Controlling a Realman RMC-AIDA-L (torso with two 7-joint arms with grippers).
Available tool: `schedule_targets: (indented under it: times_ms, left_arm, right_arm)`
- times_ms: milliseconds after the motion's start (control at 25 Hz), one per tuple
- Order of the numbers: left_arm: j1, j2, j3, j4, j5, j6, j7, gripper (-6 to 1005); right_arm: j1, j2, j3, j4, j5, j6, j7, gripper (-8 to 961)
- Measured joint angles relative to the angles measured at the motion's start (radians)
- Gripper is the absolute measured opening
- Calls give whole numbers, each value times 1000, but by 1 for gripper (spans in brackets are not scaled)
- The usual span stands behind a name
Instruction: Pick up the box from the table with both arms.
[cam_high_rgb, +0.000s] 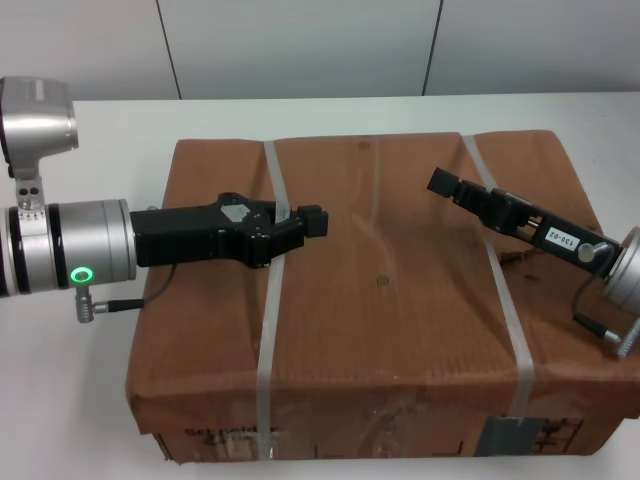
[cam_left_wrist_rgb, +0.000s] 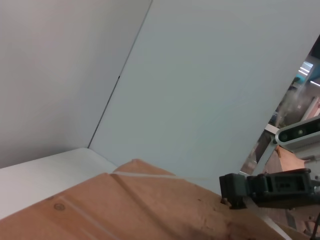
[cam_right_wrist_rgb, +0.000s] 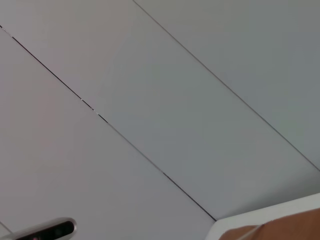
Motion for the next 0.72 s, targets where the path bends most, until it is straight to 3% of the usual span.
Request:
schedule_targets:
  times_ms: [720]
  left_arm:
    - [2,-1,0,0,0,0,0,109]
  right_arm:
    - [-2,0,0,0,2,2,-1,12]
